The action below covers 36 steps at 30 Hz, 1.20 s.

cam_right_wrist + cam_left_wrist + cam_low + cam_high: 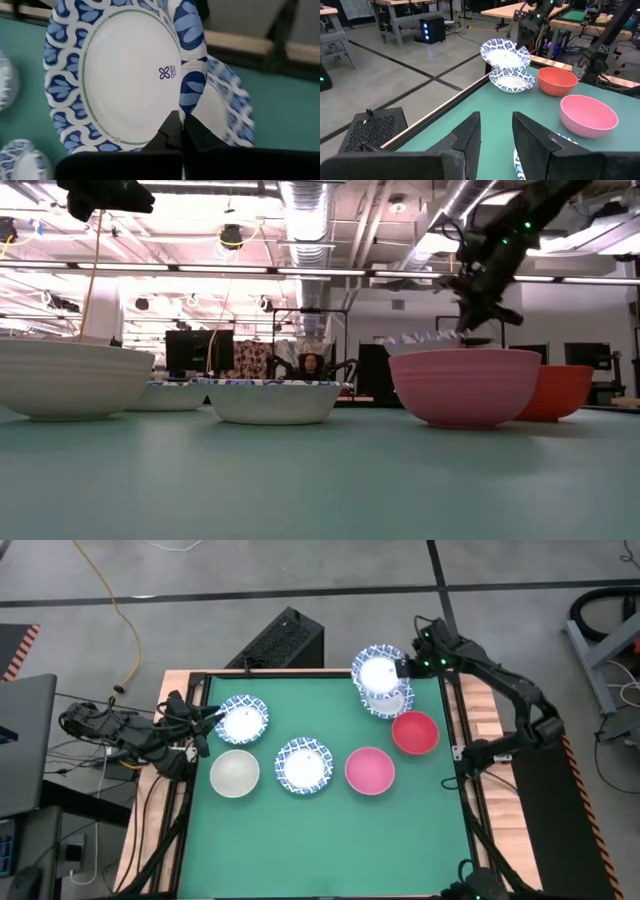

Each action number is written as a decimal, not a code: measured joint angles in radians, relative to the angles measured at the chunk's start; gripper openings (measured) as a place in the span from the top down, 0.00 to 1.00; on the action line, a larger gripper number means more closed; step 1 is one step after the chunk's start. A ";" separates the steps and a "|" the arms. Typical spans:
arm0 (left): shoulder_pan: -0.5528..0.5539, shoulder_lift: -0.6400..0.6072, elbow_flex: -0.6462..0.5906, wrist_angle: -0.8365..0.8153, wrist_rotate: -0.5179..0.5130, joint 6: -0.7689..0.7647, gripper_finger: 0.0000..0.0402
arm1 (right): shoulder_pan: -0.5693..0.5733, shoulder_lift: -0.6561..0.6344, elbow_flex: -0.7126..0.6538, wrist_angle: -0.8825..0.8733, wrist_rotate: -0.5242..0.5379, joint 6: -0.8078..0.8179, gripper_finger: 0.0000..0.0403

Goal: Nest bowls inside each other by size order
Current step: Stack the white patterned bowl on top of the white patterned bowl

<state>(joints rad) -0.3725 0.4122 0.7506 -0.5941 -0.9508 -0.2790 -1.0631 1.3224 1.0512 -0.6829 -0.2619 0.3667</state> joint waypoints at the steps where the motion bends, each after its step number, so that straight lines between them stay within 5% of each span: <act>1: 0.000 0.000 0.000 0.000 0.000 0.000 0.75 | -0.010 -0.003 -0.019 0.008 -0.002 0.000 0.99; 26: 0.000 0.000 0.000 0.001 -0.003 -0.040 0.75 | -0.106 0.178 -0.177 0.132 -0.050 -0.038 0.98; 36: 0.000 0.000 0.000 0.000 -0.003 -0.040 0.75 | -0.103 0.175 -0.176 0.140 -0.040 -0.028 0.87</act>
<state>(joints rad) -0.3721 0.4125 0.7502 -0.5938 -0.9535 -0.3195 -1.1657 1.4971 0.8753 -0.5424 -0.3021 0.3389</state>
